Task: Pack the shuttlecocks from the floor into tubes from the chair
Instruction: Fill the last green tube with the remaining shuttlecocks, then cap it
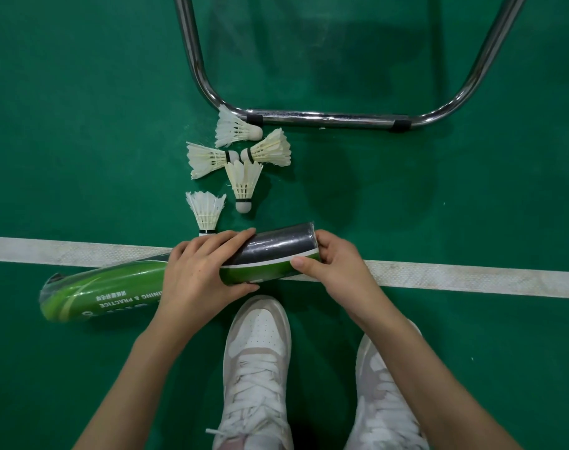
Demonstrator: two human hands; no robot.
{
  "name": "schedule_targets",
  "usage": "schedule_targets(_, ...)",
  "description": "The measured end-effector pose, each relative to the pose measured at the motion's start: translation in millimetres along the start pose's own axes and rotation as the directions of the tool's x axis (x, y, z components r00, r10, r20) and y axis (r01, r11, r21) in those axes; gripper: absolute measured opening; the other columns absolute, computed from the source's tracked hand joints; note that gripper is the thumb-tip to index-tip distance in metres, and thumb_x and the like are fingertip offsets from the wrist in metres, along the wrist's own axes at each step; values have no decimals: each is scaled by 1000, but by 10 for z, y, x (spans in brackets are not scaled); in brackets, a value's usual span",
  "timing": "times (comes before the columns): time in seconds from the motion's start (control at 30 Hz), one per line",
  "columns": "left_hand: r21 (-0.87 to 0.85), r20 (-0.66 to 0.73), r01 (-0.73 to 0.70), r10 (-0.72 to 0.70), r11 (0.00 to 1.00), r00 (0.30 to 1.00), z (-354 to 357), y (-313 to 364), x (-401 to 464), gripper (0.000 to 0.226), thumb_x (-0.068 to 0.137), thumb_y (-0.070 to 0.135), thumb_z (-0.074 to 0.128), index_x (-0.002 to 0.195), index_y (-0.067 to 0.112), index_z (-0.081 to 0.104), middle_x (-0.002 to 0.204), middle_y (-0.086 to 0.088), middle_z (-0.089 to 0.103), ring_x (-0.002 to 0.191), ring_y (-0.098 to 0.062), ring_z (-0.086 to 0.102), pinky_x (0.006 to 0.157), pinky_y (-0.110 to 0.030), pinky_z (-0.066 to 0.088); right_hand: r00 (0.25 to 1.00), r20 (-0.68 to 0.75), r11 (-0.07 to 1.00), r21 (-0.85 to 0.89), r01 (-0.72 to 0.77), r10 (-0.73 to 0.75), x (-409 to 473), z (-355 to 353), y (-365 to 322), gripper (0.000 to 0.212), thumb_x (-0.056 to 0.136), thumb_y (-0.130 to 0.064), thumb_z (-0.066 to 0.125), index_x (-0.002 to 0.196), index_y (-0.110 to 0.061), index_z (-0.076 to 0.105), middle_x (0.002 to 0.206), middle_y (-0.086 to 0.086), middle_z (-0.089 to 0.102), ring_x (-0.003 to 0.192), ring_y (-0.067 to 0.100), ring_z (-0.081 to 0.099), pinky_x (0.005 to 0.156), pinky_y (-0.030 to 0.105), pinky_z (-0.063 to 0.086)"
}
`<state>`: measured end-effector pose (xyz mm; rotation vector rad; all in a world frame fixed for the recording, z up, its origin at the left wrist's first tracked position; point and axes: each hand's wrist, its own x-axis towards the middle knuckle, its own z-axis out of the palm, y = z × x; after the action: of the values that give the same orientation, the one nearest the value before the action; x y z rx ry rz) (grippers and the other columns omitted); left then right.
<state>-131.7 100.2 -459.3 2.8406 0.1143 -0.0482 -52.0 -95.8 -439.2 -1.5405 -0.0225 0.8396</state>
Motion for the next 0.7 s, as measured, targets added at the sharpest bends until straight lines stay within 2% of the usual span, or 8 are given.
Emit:
schedule_targets(0.2,-4,7,6,-6,1000,1000,-12,-10,15,81,60,62,63,133,37,39,120,3,62,103,-25,58,87,-43,41,1000,10,999,31,27,-28,-4,-12,-32,31,84,1,62,98,-27,61,94,-11,68,84,-5,64,73,9,47)
schedule_targets(0.33,-11,11,3,-3,1000,1000,3,6,17,81,60,61,68,133,36,41,121,4,61,103,-25,57,87,-44,41,1000,15,1000,28,7,-8,0,-51,-18,29,84,0,64,98,-26,62,94,-10,69,85,-4,65,72,10,48)
schedule_targets(0.47,-8,4,-4,4,1000,1000,2,22,7,79,59,61,63,132,37,40,119,5,62,102,-24,58,87,-42,41,990,126,997,19,-69,66,22,-101,-37,27,87,0,59,104,-21,61,100,-6,69,87,-4,65,74,8,47)
schedule_targets(0.57,-16,1,-2,2,1000,1000,-4,32,7,79,59,62,62,132,38,41,119,6,61,103,-23,57,87,-42,40,968,233,995,5,-99,96,40,-169,-93,29,89,2,54,116,-11,57,107,-3,67,96,1,64,78,9,47)
schedule_targets(0.7,-24,4,0,0,1000,1000,-7,19,25,79,61,65,57,133,37,41,121,6,60,104,-22,56,87,-42,40,962,249,993,-51,-104,114,83,-195,-118,35,90,0,54,124,-8,53,120,5,64,110,13,60,89,14,47)
